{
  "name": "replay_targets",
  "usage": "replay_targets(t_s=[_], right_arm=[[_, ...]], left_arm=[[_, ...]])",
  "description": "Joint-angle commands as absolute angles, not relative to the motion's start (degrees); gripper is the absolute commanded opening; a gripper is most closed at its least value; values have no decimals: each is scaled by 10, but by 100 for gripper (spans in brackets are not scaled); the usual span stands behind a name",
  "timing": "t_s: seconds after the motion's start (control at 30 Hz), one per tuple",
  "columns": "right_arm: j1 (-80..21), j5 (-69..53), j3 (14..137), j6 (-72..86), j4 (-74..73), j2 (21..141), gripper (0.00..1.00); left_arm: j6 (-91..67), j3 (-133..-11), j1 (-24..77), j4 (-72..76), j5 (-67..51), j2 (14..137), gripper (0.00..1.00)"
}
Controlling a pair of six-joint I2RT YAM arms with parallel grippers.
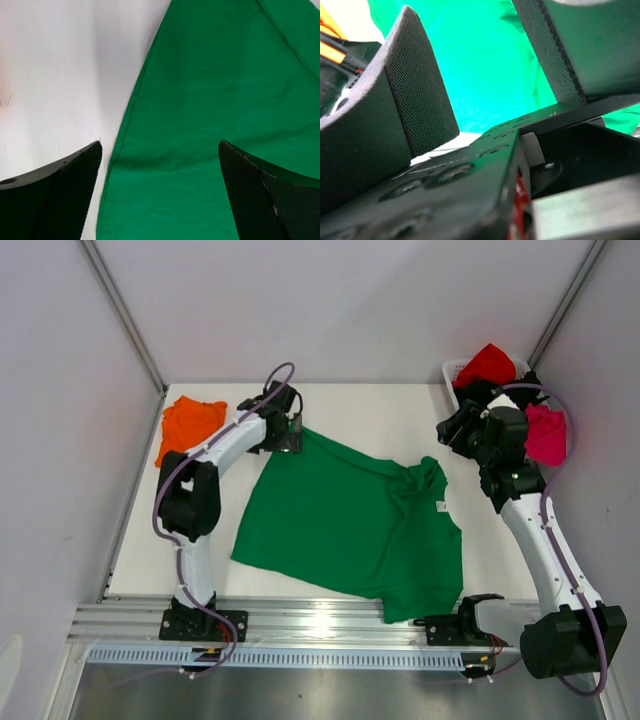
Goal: Fold and stack the t-shirts
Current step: Flatten the tshirt out
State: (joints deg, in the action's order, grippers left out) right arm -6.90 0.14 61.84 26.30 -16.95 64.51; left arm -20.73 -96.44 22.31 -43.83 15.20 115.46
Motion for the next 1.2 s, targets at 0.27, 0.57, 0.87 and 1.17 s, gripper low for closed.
replay_targets(t_s=[0.27,0.57,0.87,1.17], right_arm=[[-68,-10,612,273,-136,614,60],[-112,-19,549,329,-156,594,60],[-159,-4,408,374,-81,630,59],[-185,-1,405,394,-76,658,59]], left_arm=[[-237,-876,265,-441,173,962,100],[-315,-792,285,-386,92,949,100],[-352,-807,308,-289,-23,1079,97],[-369,-855,312,-269,-71,1136,97]])
